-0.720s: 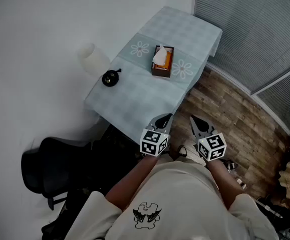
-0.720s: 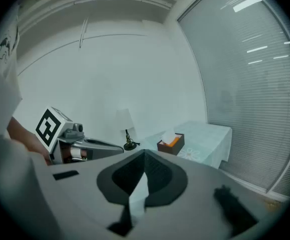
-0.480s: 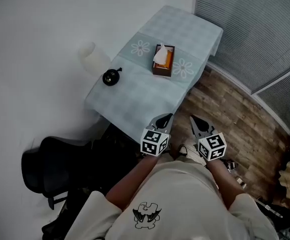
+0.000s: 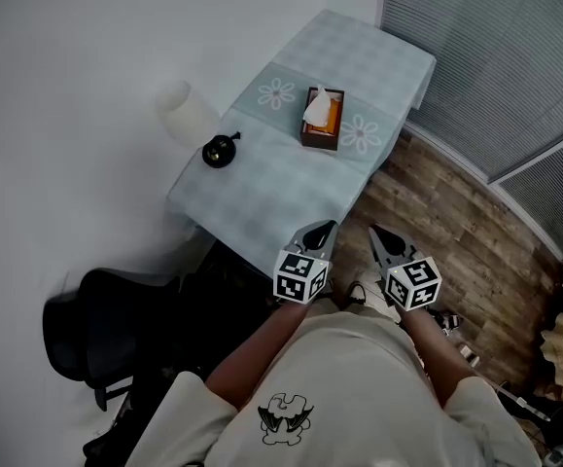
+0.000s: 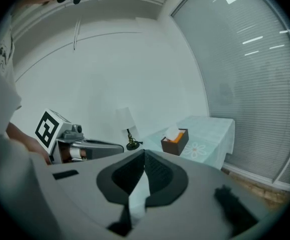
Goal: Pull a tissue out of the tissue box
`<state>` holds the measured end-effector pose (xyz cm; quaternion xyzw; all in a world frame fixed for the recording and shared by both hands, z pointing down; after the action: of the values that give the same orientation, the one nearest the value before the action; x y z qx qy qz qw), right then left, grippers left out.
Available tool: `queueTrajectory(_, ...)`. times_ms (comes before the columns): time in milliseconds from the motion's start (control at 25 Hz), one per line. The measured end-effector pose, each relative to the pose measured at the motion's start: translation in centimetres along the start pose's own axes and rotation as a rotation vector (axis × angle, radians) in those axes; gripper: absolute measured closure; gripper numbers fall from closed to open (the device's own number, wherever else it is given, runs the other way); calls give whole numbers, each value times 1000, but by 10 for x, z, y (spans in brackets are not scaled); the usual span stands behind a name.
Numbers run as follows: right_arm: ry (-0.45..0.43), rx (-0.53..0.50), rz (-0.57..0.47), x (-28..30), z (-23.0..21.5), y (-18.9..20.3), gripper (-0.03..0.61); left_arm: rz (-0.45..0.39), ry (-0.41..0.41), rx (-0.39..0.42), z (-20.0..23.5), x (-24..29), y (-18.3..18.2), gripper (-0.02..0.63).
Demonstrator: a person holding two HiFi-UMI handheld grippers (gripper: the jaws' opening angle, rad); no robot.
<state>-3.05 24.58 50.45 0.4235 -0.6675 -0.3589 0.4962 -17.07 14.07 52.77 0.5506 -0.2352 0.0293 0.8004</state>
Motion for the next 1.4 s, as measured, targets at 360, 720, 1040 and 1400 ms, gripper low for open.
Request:
queueTrajectory(360,36,-26,23,39,7,-5,569,0,11,-15,42,2,-2,607)
queueTrajectory(720,66,-40,27,68,-24,-25,569,-30,13,-36,69,33,-23,607)
queueTrajectory(1040,14,-33,43,121,-102,-43,568,-26,-89,-73,97,95,-46,607)
queueTrajectory(1400,-184,-69,86,201,-216,-107,568,-43,-306,-148,128,184,-101,607)
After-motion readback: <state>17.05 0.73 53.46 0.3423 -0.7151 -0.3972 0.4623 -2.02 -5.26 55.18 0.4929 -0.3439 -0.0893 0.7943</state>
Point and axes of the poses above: the fingertips, and each gripper's own axes: x forward along the fingers, z to its left, y out of its underside, the point moved 8 cm from there along -x, backward along the fingers
